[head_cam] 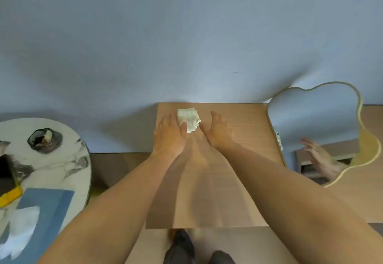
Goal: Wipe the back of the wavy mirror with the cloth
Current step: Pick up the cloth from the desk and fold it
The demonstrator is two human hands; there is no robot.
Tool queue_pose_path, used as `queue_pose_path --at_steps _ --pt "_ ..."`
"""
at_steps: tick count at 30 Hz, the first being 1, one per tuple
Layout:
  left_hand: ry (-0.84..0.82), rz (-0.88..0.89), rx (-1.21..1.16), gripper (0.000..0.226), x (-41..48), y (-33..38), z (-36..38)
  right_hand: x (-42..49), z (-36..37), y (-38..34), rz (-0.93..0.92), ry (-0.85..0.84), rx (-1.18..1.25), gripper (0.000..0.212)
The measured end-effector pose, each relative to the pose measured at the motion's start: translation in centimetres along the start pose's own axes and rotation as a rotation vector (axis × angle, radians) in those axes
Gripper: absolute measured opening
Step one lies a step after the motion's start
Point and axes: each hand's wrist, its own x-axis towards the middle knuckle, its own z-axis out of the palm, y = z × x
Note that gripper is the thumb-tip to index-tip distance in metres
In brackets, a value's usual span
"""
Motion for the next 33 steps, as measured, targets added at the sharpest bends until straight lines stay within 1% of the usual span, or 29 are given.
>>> queue_pose_path --at_steps 1,3,4,6,9,11,15,19,22,25,27,28,30,32,33 --pt "-0.031 -0.051 -0.081 0.049 1.5 -0.2 0.6 1.4 0.8 -0.2 0.029 -0.006 0.097 0.071" --pt "-0.098 -0.167 -0.211 0.044 4.5 -0.6 2.1 4.0 2.2 -0.5 0.131 -0.024 0.215 0.065" --pt "-0.151 -0.231 -0.270 0.042 5.9 -0.7 2.8 5.2 2.9 -0.5 0.177 -0.036 0.240 0.061" --pt "-0.196 -0.345 -0.374 0.040 8.6 -1.0 4.4 7.7 4.6 -0.4 0.250 -0.061 0.269 0.046" --pt "-0.222 -0.469 -0.418 0.037 11.5 -1.5 6.1 10.4 6.9 0.1 0.283 -0.096 0.296 0.027" --pt "-0.217 -0.521 -0.417 0.036 12.5 -1.7 6.9 11.3 8.1 0.5 0.281 -0.112 0.286 0.025" --pt "-0.195 -0.572 -0.507 0.032 13.3 -1.5 7.6 12.0 9.0 0.7 0.290 -0.111 0.335 0.033" --pt "-0.258 -0.644 -0.780 0.023 13.3 -0.5 7.1 12.0 7.4 0.6 0.359 -0.140 0.528 0.023" --pt "-0.287 -0.604 -0.956 0.008 12.6 2.0 5.4 10.8 4.1 0.7 0.411 -0.191 0.670 0.031" --pt "-0.319 -0.522 -1.116 0.018 11.2 5.7 3.3 9.1 -0.5 1.8 0.466 -0.285 0.910 0.048" --pt "-0.346 -0.460 -1.227 0.016 9.8 8.6 1.9 7.5 -4.2 2.6 0.450 -0.390 1.127 0.055" --pt "-0.368 -0.426 -1.287 0.013 9.0 10.3 1.2 6.6 -6.2 3.0 0.409 -0.422 1.232 0.051" --pt "-0.421 -0.334 -1.354 0.010 7.2 14.0 0.1 4.4 -10.3 4.1 0.318 -0.411 1.375 0.038" --pt "-0.446 -0.215 -1.347 0.011 5.2 17.7 -0.5 2.1 -14.2 5.4 0.245 -0.332 1.430 0.032" --pt "-0.449 -0.157 -1.323 0.011 4.0 19.8 -0.6 0.8 -16.3 6.4 0.209 -0.265 1.437 0.032"
